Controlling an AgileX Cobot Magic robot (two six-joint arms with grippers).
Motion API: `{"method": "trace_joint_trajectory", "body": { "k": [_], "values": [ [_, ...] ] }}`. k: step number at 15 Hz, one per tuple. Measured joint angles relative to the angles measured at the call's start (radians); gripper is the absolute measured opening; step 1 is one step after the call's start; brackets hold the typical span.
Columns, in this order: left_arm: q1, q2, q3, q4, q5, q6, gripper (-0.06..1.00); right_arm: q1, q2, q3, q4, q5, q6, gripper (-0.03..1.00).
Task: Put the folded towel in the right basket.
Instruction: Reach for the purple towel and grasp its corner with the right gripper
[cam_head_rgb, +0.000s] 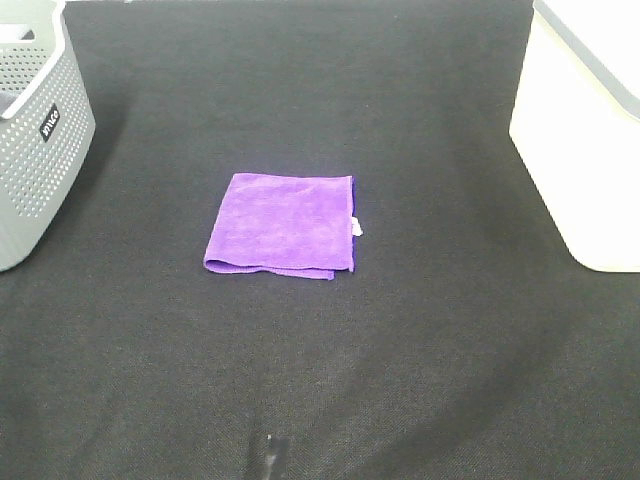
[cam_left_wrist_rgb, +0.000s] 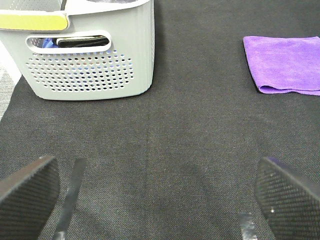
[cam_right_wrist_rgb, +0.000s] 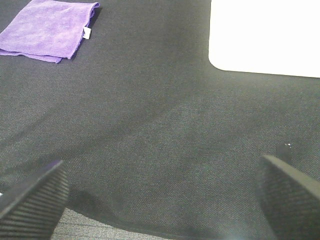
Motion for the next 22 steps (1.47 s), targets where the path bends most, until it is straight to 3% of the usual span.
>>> {"method": "trace_joint_trajectory", "body": {
  "k": [22],
  "values": [
    [0.000, 0.000, 0.000, 0.000, 0.000, 0.000, 0.99, 0.000, 0.000, 0.000, 0.000, 0.000, 0.000, 0.96]
  ]
}}
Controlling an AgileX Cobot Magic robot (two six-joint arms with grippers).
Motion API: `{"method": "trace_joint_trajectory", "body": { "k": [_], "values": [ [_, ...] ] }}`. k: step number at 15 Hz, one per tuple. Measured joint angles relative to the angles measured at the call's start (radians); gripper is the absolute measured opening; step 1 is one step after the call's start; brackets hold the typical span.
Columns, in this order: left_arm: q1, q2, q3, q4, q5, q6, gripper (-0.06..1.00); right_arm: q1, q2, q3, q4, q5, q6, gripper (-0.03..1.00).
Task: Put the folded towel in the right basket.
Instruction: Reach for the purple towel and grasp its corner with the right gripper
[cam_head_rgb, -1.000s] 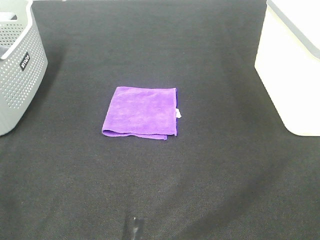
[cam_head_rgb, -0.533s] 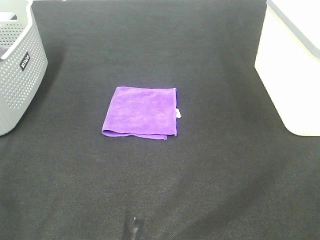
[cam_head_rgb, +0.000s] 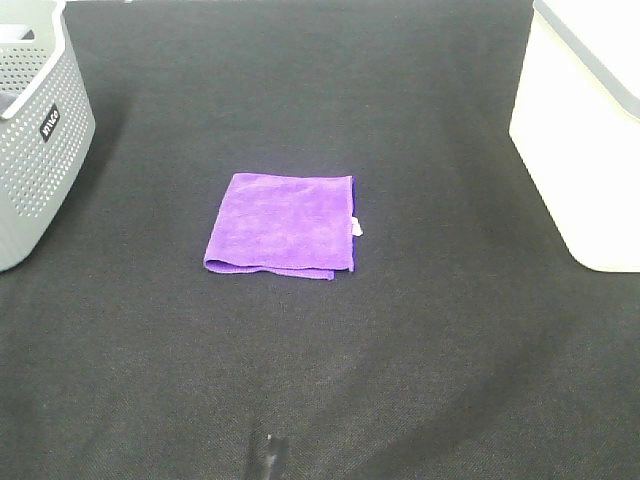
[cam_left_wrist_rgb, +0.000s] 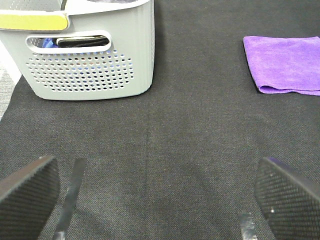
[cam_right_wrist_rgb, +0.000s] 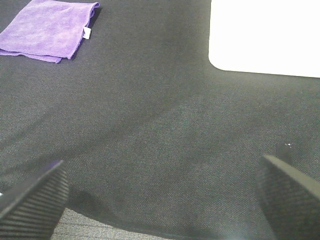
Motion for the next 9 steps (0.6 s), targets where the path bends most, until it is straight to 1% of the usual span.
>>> {"method": "trace_joint_trajectory", "body": {
  "k": [9],
  "values": [
    [0.000, 0.000, 0.000, 0.000, 0.000, 0.000, 0.99, 0.000, 0.000, 0.000, 0.009, 0.000, 0.000, 0.96]
  ]
}}
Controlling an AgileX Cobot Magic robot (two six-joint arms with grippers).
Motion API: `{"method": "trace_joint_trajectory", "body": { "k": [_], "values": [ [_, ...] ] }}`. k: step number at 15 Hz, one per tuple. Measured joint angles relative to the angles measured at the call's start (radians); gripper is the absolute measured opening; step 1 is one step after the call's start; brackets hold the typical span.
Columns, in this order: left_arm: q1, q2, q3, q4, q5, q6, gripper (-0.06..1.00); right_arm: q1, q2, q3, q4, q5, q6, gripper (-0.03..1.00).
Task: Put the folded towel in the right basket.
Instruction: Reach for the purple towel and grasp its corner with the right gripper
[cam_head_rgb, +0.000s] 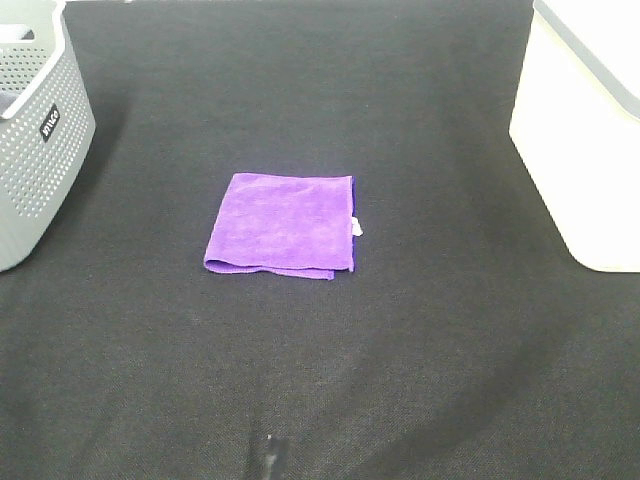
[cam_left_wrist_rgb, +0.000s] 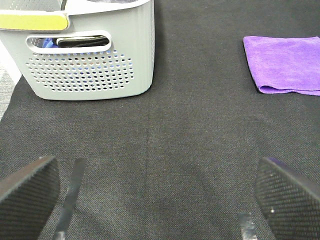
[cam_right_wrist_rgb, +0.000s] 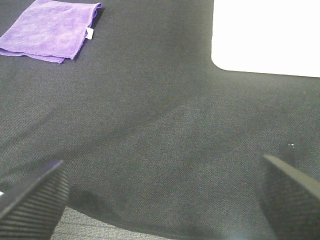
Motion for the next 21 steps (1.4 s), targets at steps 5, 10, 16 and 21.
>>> {"method": "trace_joint_trajectory", "body": {
  "k": [5, 10, 16, 21],
  "values": [
    [0.000, 0.000, 0.000, 0.000, 0.000, 0.000, 0.99, 0.000, 0.000, 0.000, 0.000, 0.000, 0.000, 0.96],
    [0.000, 0.000, 0.000, 0.000, 0.000, 0.000, 0.99, 0.000, 0.000, 0.000, 0.000, 0.000, 0.000, 0.96],
    [0.000, 0.000, 0.000, 0.000, 0.000, 0.000, 0.99, 0.000, 0.000, 0.000, 0.000, 0.000, 0.000, 0.96],
    [0.000, 0.000, 0.000, 0.000, 0.000, 0.000, 0.99, 0.000, 0.000, 0.000, -0.001, 0.000, -0.001, 0.96]
  ]
}}
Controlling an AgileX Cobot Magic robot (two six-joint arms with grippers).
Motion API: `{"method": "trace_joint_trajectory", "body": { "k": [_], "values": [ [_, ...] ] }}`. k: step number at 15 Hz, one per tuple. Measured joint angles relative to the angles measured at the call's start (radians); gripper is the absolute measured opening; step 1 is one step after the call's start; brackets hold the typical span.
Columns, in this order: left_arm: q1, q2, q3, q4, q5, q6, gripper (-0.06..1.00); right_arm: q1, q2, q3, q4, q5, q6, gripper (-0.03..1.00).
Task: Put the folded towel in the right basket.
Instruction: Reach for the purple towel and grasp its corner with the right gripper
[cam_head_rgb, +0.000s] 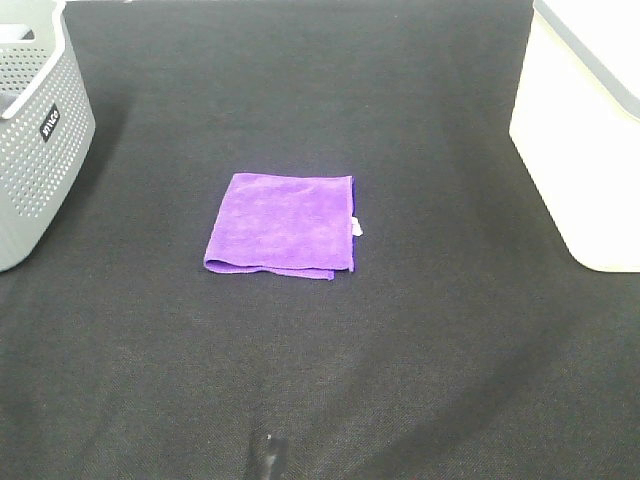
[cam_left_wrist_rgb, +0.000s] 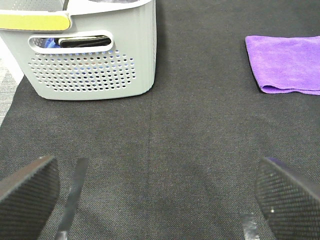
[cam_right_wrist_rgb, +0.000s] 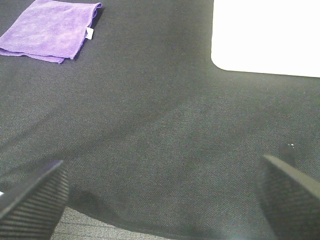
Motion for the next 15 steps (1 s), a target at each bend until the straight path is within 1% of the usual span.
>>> {"method": "trace_joint_trajectory", "body": {
  "k": [2, 3, 4, 6, 9, 11, 12, 14, 15],
  "values": [
    [0.000, 0.000, 0.000, 0.000, 0.000, 0.000, 0.99, 0.000, 0.047, -0.020, -0.031, -0.003, -0.014, 0.96],
    [0.000, 0.000, 0.000, 0.000, 0.000, 0.000, 0.99, 0.000, 0.145, -0.065, -0.052, -0.006, -0.015, 0.96],
    [0.000, 0.000, 0.000, 0.000, 0.000, 0.000, 0.99, 0.000, 0.283, -0.145, -0.058, -0.006, -0.015, 0.96],
    [0.000, 0.000, 0.000, 0.000, 0.000, 0.000, 0.99, 0.000, 0.621, -0.365, -0.048, 0.015, -0.012, 0.96],
    [0.000, 0.000, 0.000, 0.000, 0.000, 0.000, 0.99, 0.000, 1.010, -0.706, 0.019, 0.016, -0.010, 0.96],
    [0.000, 0.000, 0.000, 0.000, 0.000, 0.000, 0.99, 0.000, 1.209, -0.871, 0.086, 0.024, -0.010, 0.96],
    [0.000, 0.000, 0.000, 0.000, 0.000, 0.000, 0.99, 0.000, 1.315, -0.945, 0.140, 0.033, -0.012, 0.96],
    [0.000, 0.000, 0.000, 0.000, 0.000, 0.000, 0.99, 0.002, 1.434, -0.981, 0.232, 0.034, -0.014, 0.96],
    [0.000, 0.000, 0.000, 0.000, 0.000, 0.000, 0.99, 0.021, 1.494, -0.983, 0.270, 0.023, -0.014, 0.96]
  ]
}}
